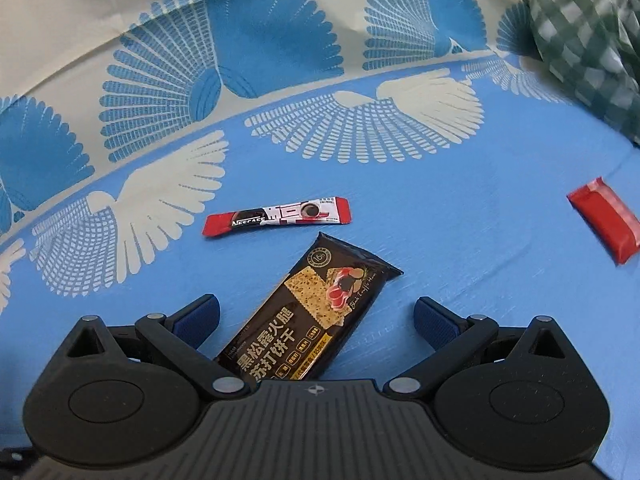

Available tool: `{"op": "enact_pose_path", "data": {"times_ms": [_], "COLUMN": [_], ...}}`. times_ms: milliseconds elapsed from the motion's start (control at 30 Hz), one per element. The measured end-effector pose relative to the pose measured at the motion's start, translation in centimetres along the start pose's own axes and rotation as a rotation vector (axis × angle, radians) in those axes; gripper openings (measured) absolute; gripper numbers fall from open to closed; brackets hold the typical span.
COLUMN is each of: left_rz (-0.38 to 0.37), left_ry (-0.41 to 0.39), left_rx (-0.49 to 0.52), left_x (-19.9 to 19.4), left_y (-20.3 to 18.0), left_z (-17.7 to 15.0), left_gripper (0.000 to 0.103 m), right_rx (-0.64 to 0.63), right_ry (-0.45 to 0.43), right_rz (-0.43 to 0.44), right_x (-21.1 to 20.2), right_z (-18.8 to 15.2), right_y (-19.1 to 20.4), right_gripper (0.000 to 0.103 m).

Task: Organize snacks
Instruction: 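Grasp the small gold candy with the left tool while the right tool grasps the dark biscuit pack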

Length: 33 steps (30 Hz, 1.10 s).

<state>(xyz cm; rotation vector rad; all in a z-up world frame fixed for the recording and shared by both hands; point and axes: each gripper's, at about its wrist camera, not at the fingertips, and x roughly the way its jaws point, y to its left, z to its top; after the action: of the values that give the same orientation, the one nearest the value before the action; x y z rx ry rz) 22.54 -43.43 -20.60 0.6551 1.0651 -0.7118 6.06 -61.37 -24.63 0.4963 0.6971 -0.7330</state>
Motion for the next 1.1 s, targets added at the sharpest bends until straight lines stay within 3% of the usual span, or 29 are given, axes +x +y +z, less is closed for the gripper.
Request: {"op": "enact_pose_path", "data": {"times_ms": [167, 367, 500, 533, 600, 633, 667, 733, 900, 1100], "left_rz": [-0.076, -0.076, -0.104, -0.118, -0.151, -0.172, -0.189, -0.165, -0.154, -0.138], "left_ry": [-0.024, -0.016, 0.006, 0.001, -0.04, -0.059, -0.065, -0.07, -0.05, -0.091], "left_rx": [-0.01, 0.056, 0.031, 0.023, 0.027, 0.033, 0.042, 0.048, 0.005, -0.13], "left_x": [-1.5, -0.9, -0.2, -0.2, -1.2, -1.7, -2.2, -2.4, -3.5, -9.5], "left_y": [-1.2, -3.7, -3.4, -3.2, -3.3, -3.4, -3.7, -4.1, -3.2, -0.2], "left_z": [-0.1, -0.6, -1.0, -1.1, -1.3, -1.3, -1.3, -1.5, -3.4, -7.8], "left_gripper": [0.103, 0.103, 0.102, 0.096, 0.067, 0.024, 0.018, 0.017, 0.016, 0.016], "right_rx": [0.003, -0.018, -0.071, -0.089, -0.144, -0.16, -0.172, -0.223, -0.241, -0.12], "right_ry": [-0.007, -0.018, -0.034, -0.037, -0.039, -0.049, -0.064, -0.069, -0.031, -0.096], "right_rz": [-0.008, -0.008, -0.026, -0.032, -0.047, -0.05, -0.032, -0.025, 0.001, 0.009], "right_x": [-0.4, -0.5, -0.3, -0.2, -0.3, -0.5, -1.0, -1.9, -4.3, -13.0], "right_z": [-0.2, -0.4, -0.8, -0.9, -1.2, -1.4, -1.5, -1.7, -2.5, -4.1], "right_y": [-1.1, -1.2, -0.8, -0.6, -0.3, -0.2, -0.1, 0.4, -0.1, -2.4], "right_gripper": [0.103, 0.102, 0.103, 0.103, 0.102, 0.096, 0.077, 0.042, 0.041, 0.041]}}
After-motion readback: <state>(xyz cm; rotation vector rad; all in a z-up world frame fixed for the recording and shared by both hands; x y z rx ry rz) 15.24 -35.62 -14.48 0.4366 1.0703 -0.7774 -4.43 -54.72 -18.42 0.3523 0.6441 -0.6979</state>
